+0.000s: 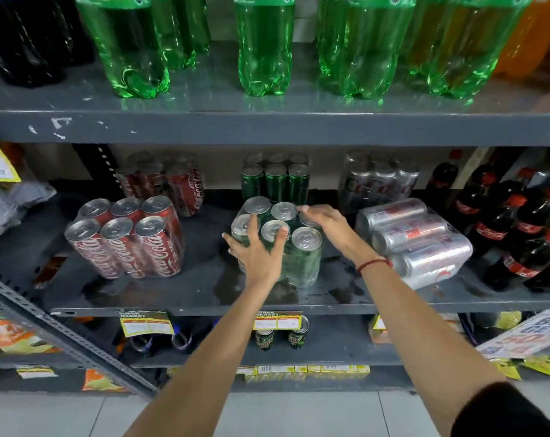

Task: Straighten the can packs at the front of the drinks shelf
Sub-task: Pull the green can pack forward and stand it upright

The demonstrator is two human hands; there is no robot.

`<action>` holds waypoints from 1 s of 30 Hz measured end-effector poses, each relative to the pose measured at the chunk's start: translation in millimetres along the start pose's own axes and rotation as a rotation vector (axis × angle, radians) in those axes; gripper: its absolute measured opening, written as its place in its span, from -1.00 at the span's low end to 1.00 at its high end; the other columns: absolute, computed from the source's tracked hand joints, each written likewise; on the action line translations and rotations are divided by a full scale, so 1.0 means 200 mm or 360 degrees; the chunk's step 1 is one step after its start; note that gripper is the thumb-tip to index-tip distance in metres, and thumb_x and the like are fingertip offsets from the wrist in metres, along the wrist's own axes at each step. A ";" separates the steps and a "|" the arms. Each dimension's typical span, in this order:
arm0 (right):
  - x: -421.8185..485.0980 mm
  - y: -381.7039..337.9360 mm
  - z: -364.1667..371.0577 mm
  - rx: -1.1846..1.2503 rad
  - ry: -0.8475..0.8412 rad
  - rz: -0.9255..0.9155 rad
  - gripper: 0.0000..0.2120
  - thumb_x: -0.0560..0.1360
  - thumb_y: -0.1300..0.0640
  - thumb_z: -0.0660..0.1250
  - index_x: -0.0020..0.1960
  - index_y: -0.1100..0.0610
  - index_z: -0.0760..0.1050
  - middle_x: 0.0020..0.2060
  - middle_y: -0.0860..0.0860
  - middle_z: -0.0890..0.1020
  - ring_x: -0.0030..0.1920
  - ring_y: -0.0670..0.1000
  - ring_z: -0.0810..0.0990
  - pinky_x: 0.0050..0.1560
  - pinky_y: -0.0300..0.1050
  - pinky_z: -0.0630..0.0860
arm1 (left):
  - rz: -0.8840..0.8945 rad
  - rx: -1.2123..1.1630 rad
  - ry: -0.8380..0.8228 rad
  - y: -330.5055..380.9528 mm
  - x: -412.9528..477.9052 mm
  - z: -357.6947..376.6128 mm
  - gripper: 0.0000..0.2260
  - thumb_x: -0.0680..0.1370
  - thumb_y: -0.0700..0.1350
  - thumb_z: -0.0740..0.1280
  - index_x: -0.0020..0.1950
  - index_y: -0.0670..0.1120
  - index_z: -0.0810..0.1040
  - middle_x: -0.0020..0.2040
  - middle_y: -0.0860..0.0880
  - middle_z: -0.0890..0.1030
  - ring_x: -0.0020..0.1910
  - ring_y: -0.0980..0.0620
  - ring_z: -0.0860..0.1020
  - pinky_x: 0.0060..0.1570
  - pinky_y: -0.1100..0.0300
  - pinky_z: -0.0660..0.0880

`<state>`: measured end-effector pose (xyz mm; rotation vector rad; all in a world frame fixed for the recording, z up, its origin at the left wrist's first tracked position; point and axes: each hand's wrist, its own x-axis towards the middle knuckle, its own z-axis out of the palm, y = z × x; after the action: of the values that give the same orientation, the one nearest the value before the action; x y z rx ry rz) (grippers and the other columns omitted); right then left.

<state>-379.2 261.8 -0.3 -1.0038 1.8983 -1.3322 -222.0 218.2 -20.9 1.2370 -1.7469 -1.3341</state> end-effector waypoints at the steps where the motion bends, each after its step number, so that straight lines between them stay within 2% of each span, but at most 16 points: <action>1: -0.04 0.03 0.03 0.0074 0.0117 0.0000 -0.69 0.49 -0.07 0.32 0.08 0.12 0.61 0.15 0.02 0.56 0.24 0.02 0.51 0.28 -0.13 0.39 | 0.0045 0.0005 -0.0054 0.00 0.05 -0.03 -0.36 0.49 0.16 0.31 0.50 0.10 0.14 0.54 -0.21 -0.24 0.52 -0.17 -0.26 0.46 -0.07 -0.01; 3: -0.14 0.07 0.11 0.0092 0.0388 -0.0065 -0.77 0.52 -0.09 0.27 -0.01 0.03 0.59 0.08 0.04 0.59 0.22 0.06 0.52 0.31 -0.02 0.39 | 0.0129 0.0089 -0.0216 -0.01 0.18 -0.10 -0.43 0.49 0.10 0.35 0.45 0.10 0.25 0.54 -0.20 0.02 0.53 -0.14 -0.01 0.44 0.05 0.06; 4: -0.20 0.08 0.17 0.0033 0.0522 -0.0091 -0.68 0.53 -0.19 0.20 -0.01 0.01 0.58 0.10 0.08 0.59 0.22 0.10 0.50 0.33 0.03 0.37 | 0.0165 0.0145 -0.0331 -0.01 0.25 -0.13 -0.46 0.48 0.09 0.36 0.43 0.11 0.29 0.50 -0.17 0.14 0.50 -0.12 0.14 0.43 0.07 0.11; 6: -0.33 0.05 0.31 -0.0060 0.0773 -0.0077 -0.38 0.49 -0.34 -0.01 0.15 0.09 0.55 0.20 0.15 0.52 0.23 0.15 0.42 0.30 -0.11 0.24 | 0.0189 0.0145 -0.0645 0.01 0.36 -0.18 -0.49 0.46 0.08 0.39 0.38 0.16 0.35 0.44 -0.06 0.32 0.42 -0.04 0.32 0.43 0.00 0.22; 7: -0.38 0.02 0.38 -0.0093 0.0867 -0.0042 -0.30 0.46 -0.36 -0.10 0.23 0.09 0.51 0.24 0.15 0.47 0.23 0.14 0.37 0.21 -0.22 0.17 | 0.0160 0.0122 -0.0782 0.03 0.40 -0.20 -0.52 0.46 0.06 0.39 0.36 0.18 0.38 0.43 -0.02 0.37 0.39 0.00 0.36 0.41 -0.03 0.28; 9: -0.47 -0.02 0.51 -0.0142 0.0881 -0.0034 -0.27 0.43 -0.37 -0.17 0.32 0.01 0.44 0.28 0.11 0.40 0.22 0.11 0.30 0.19 -0.20 0.15 | 0.0171 0.0153 -0.0929 0.07 0.46 -0.21 -0.57 0.50 -0.02 0.38 0.35 0.14 0.41 0.43 -0.02 0.39 0.37 0.02 0.39 0.38 -0.02 0.34; 12: -0.51 -0.03 0.54 -0.0040 0.0904 -0.0144 -0.32 0.45 -0.37 -0.13 0.34 -0.03 0.40 0.30 0.08 0.34 0.31 0.05 0.28 0.31 -0.11 0.23 | 0.0266 0.0360 -0.0793 0.10 0.49 -0.22 -0.61 0.52 -0.03 0.34 0.35 0.05 0.45 0.40 -0.07 0.44 0.37 -0.02 0.40 0.37 0.03 0.35; 15: -0.38 -0.05 0.35 0.0128 0.1066 -0.0240 -0.43 0.50 -0.27 0.02 0.31 0.06 0.43 0.25 0.08 0.37 0.31 0.06 0.36 0.36 -0.15 0.22 | 0.0367 0.0237 -0.0245 0.07 0.34 -0.19 -0.64 0.55 -0.02 0.31 0.33 -0.06 0.48 0.32 -0.09 0.50 0.31 -0.04 0.46 0.24 0.22 0.36; 17: -0.24 -0.08 0.20 0.0024 0.0934 -0.0263 -0.43 0.48 -0.27 0.12 0.32 0.06 0.42 0.25 0.07 0.38 0.32 0.09 0.37 0.41 -0.02 0.25 | 0.0372 -0.0003 0.0219 0.04 0.12 -0.12 -0.60 0.54 -0.03 0.32 0.35 -0.09 0.42 0.42 -0.14 0.35 0.39 -0.08 0.35 0.27 0.24 0.25; 18: -0.14 -0.09 0.14 -0.0084 0.0804 -0.0245 -0.40 0.45 -0.28 0.17 0.34 0.07 0.41 0.29 0.10 0.39 0.34 0.10 0.36 0.42 -0.01 0.23 | 0.0343 -0.0084 0.0334 0.03 0.00 -0.07 -0.55 0.51 -0.02 0.35 0.37 -0.07 0.38 0.48 -0.17 0.22 0.45 -0.11 0.25 0.32 0.18 0.20; 21: 0.04 -0.15 0.03 -0.0297 0.0251 -0.0098 -0.31 0.38 -0.32 0.31 0.39 0.02 0.37 0.40 0.10 0.37 0.42 0.06 0.30 0.45 -0.02 0.20 | 0.0246 -0.0057 0.0239 -0.03 -0.19 0.09 -0.22 0.33 0.23 0.44 0.44 0.06 0.20 0.55 -0.17 -0.13 0.54 -0.19 -0.03 0.44 -0.07 0.10; 23: 0.07 -0.16 0.00 -0.0323 -0.0101 0.0014 -0.40 0.41 -0.25 0.34 0.37 -0.02 0.40 0.39 0.05 0.42 0.37 -0.06 0.35 0.37 -0.19 0.27 | 0.0216 0.0114 0.0174 -0.06 -0.18 0.13 -0.06 0.21 0.25 0.52 0.47 0.07 0.15 0.54 -0.21 -0.24 0.53 -0.23 -0.17 0.44 -0.16 0.03; 25: 0.08 -0.14 -0.01 -0.0247 -0.0237 0.0060 -0.54 0.47 -0.06 0.35 0.33 0.05 0.46 0.33 0.02 0.50 0.29 -0.14 0.40 0.17 -0.38 0.33 | 0.0236 0.0142 0.0131 -0.06 -0.12 0.08 -0.08 0.18 0.09 0.59 0.44 0.00 0.22 0.53 -0.29 -0.15 0.52 -0.25 -0.25 0.47 -0.18 -0.05; 27: 0.08 -0.10 0.01 -0.0180 -0.0140 0.0062 -0.56 0.45 -0.04 0.39 0.29 0.06 0.50 0.26 0.02 0.56 0.28 -0.10 0.46 0.15 -0.41 0.38 | 0.0297 0.0117 0.0026 -0.08 -0.04 -0.01 -0.15 0.19 -0.03 0.61 0.39 -0.04 0.29 0.52 -0.19 0.13 0.52 -0.22 -0.24 0.49 -0.14 -0.10; 29: 0.05 -0.07 0.05 -0.0246 0.0006 0.0035 -0.47 0.34 -0.17 0.45 0.26 -0.04 0.52 0.21 0.01 0.58 0.31 -0.01 0.48 0.33 -0.16 0.40 | 0.0409 0.0188 -0.0126 -0.10 0.05 -0.13 -0.20 0.18 -0.07 0.62 0.35 -0.04 0.34 0.37 -0.06 0.37 0.52 -0.24 -0.11 0.50 -0.09 -0.11; 30: 0.03 -0.06 0.08 -0.0309 0.0105 0.0027 -0.42 0.28 -0.24 0.44 0.26 -0.08 0.52 0.20 0.00 0.58 0.31 0.03 0.47 0.37 -0.04 0.37 | 0.0441 0.0249 -0.0210 -0.11 0.09 -0.19 -0.20 0.17 -0.07 0.62 0.34 -0.02 0.35 0.31 -0.02 0.39 0.52 -0.22 0.00 0.50 -0.07 -0.05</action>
<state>-366.7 246.0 4.9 -1.0464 2.1131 -1.2024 -188.8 185.1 -32.2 0.9599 -2.0634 -1.1568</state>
